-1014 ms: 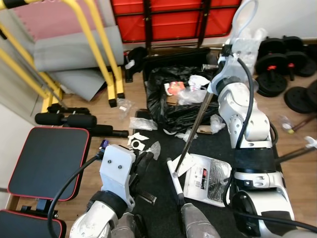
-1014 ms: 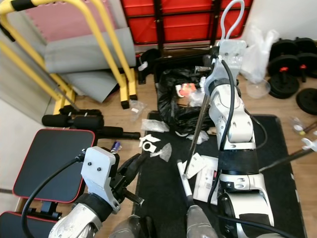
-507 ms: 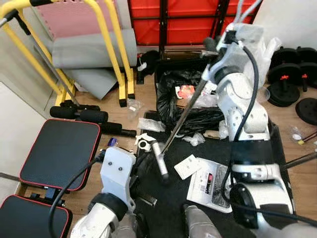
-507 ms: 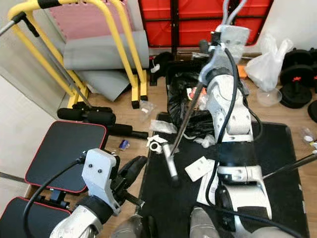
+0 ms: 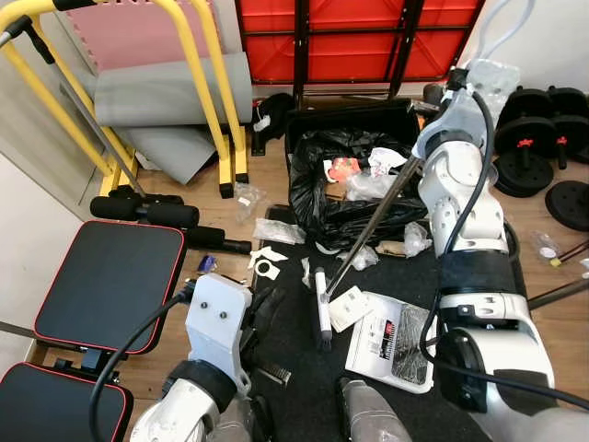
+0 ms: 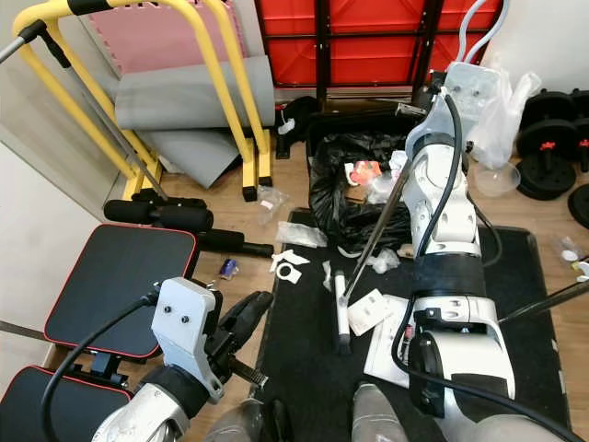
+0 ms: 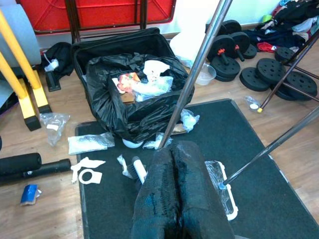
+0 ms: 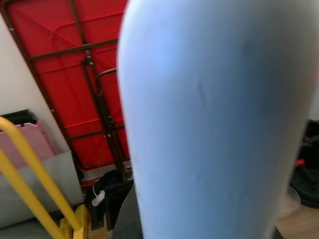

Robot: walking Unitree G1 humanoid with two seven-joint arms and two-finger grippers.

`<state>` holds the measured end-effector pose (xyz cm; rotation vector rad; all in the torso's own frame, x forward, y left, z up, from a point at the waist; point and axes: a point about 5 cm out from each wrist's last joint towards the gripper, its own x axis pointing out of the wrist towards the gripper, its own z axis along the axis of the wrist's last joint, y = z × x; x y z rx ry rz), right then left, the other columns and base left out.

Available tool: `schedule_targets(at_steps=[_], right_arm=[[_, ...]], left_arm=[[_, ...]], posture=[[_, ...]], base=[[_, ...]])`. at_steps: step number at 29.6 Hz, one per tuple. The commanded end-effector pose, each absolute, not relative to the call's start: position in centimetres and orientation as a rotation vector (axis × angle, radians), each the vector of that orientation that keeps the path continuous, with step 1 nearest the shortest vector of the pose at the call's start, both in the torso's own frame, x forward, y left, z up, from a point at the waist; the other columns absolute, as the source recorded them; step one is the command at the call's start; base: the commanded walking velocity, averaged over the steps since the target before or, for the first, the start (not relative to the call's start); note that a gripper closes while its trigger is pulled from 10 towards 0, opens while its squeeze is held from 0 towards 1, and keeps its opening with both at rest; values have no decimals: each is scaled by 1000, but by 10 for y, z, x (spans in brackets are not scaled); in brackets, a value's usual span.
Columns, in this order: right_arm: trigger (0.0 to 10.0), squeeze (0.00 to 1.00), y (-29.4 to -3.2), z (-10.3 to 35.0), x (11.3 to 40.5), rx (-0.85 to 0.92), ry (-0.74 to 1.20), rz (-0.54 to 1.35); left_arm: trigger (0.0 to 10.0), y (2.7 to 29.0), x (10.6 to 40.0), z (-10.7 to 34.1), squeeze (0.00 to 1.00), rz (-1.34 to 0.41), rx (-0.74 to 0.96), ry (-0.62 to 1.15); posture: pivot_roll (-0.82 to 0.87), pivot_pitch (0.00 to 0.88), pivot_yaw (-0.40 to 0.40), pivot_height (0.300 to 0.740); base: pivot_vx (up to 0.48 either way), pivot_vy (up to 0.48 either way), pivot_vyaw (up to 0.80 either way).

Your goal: Sweep floor

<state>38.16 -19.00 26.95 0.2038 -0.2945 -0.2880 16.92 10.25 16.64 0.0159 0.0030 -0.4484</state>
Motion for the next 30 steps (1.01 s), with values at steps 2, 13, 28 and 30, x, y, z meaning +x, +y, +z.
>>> schedule_targets(at_steps=[2, 13, 28, 30], right_arm=[[10000, 0, -191, 273, 382, 202, -316, -308], [10000, 0, -203, 263, 382, 170, -245, -397], [10000, 0, -210, 300, 380, 191, -280, -400], [10000, 0, -209, 301, 380, 188, -279, -396]], left_arm=[[10000, 102, 166, 164, 0, -447, 11, 26], [10000, 103, 164, 165, 0, -449, 10, 31], [10000, 103, 167, 164, 0, -455, 4, 32], [10000, 103, 168, 164, 0, -455, 4, 31]], posture=[[-99, 246, 19, 740], [-99, 257, 24, 740], [-110, 252, 25, 740], [-111, 250, 25, 740]], base=[[0, 0, 0], [0, 0, 0], [0, 0, 0], [0, 0, 0]])
